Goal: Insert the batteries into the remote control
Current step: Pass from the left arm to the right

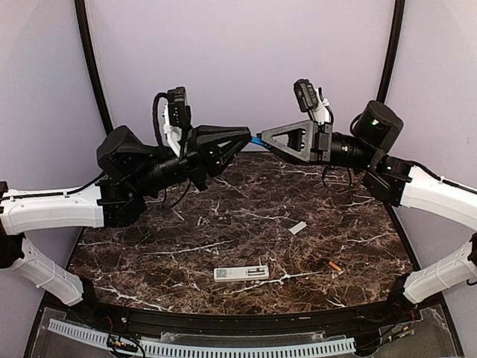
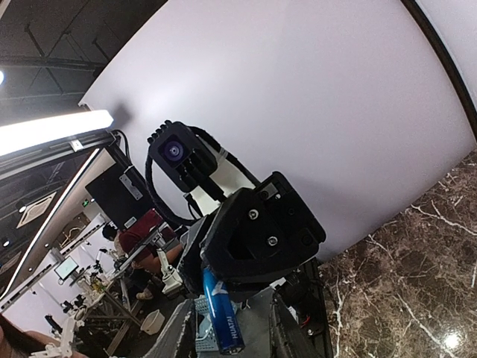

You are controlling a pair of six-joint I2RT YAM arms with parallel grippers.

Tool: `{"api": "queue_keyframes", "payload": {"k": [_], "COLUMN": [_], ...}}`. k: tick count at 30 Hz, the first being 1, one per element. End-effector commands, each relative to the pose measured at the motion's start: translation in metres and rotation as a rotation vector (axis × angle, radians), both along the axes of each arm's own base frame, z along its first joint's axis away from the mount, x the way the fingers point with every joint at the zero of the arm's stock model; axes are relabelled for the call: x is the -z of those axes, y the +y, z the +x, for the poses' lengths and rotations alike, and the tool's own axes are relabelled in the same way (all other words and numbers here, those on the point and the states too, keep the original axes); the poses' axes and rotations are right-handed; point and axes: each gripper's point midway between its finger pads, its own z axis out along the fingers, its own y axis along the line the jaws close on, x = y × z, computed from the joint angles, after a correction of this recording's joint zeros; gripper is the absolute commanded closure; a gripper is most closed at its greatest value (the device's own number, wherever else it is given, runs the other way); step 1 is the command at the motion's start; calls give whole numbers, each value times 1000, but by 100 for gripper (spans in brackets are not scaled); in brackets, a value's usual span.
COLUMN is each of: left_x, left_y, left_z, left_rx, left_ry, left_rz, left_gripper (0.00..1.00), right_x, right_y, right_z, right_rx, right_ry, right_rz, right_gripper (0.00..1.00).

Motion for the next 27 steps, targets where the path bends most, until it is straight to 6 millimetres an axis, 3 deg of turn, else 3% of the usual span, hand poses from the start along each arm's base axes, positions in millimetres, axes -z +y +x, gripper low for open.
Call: {"api": "queue_keyframes", "payload": {"k": [1,7,27], "left_x": [-21,-16,-9], "left_y": [9,7,4], "left_z": [-4,-3,1], "left_rx": [-20,-26,-45], "left_ry": [-49,-48,-49], "left_rz": [-60,-49,-33], "left_gripper": [100,100,100], "right_x": [-6,-10,-10], "right_y": [-3,-7,-2], "right_z": [-9,-14,-20], "right_rx": [-21,-21,-79], "right_ry": [-26,-57,-87], "right_rz": [17,23,15], "right_gripper": [70,80,81]}}
